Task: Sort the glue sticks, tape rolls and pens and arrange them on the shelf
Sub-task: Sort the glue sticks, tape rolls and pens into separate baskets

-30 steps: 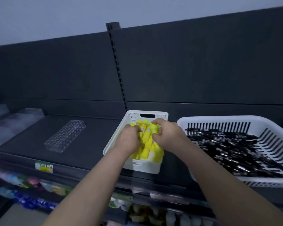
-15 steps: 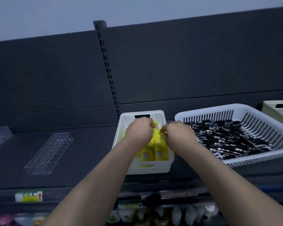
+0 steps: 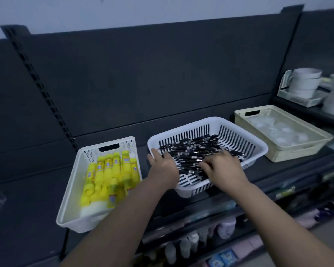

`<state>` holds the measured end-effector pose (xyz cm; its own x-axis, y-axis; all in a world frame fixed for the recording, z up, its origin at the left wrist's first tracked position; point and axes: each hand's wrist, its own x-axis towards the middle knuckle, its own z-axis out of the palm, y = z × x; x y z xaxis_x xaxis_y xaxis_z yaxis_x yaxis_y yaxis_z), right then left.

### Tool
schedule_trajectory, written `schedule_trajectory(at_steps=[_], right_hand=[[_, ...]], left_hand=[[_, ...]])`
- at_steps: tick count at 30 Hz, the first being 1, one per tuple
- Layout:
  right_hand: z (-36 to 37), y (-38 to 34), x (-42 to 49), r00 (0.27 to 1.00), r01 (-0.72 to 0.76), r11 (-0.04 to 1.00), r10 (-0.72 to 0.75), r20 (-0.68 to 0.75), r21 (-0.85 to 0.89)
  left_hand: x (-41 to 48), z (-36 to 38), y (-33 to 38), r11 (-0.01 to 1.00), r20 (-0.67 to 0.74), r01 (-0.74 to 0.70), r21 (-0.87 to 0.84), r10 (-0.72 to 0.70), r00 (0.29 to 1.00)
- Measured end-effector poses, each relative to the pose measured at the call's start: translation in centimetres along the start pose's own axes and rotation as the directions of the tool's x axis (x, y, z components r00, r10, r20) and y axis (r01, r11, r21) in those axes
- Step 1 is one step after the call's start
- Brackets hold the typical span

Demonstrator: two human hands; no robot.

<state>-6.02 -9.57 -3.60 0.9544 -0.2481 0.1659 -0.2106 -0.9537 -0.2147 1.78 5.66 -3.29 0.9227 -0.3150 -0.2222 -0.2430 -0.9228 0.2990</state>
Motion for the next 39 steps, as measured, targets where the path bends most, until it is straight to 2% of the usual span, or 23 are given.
schedule_trajectory(at_steps=[4,7,9,12,14,19,25,31,34,36,39], right_hand=[[1.0,1.7,0.8,0.997,0.041,0.986,-0.051,0.054,0.163],[0.7,1.8,1.4,0.984,0.103,0.957,-0.138,0.114,0.271],[0.1,2.3,1.7,0.984,0.116,0.937,-0.153,0.089,0.33],[-1.0,3.9,2.2,0.991,0.131,0.979,-0.129,-0.023,0.154],[-1.5,5.3,2.4,0.995,0.099,0.993,-0.098,-0.028,0.056],[-1.8,9.0,2.8,1.0,0.024,0.998,-0.025,-0.014,-0.056],[-0.9,9.9,2.7,0.995,-0.047,0.998,0.043,0.093,0.038],[-0.2,7.7,2.6,0.992,-0.026,0.998,0.019,0.127,0.052],[-1.2,8.1,2.3,1.0,0.006,0.995,-0.006,-0.003,0.099],[-2.3,9.3,2.1,0.993,0.016,0.998,-0.01,-0.12,0.054],[-3.8,12.3,1.6,0.98,-0.044,0.999,0.044,-0.194,0.006]], left_hand=[[2.0,0.2,-0.1,0.999,-0.053,-0.031,-0.032,0.029,0.998],[2.9,-0.4,-0.3,0.998,-0.048,-0.034,0.044,0.036,0.998],[3.0,-0.8,0.3,0.993,-0.052,-0.035,0.116,0.041,0.998],[2.7,-1.3,2.4,0.982,-0.122,-0.072,0.172,0.094,0.988],[2.3,-1.3,4.4,0.983,-0.123,-0.1,0.154,0.119,0.985],[1.3,1.3,9.2,0.975,-0.069,-0.175,0.137,0.185,0.98],[1.2,3.2,8.9,0.996,0.015,-0.068,0.057,0.067,0.998],[0.9,2.2,6.9,0.996,0.051,-0.046,0.083,0.042,0.998],[1.1,1.2,8.3,0.986,-0.096,-0.162,0.022,0.164,0.982],[1.1,0.6,10.4,0.972,-0.213,-0.232,-0.047,0.217,0.953],[1.1,0.4,14.1,0.943,-0.296,-0.324,-0.073,0.29,0.91]])
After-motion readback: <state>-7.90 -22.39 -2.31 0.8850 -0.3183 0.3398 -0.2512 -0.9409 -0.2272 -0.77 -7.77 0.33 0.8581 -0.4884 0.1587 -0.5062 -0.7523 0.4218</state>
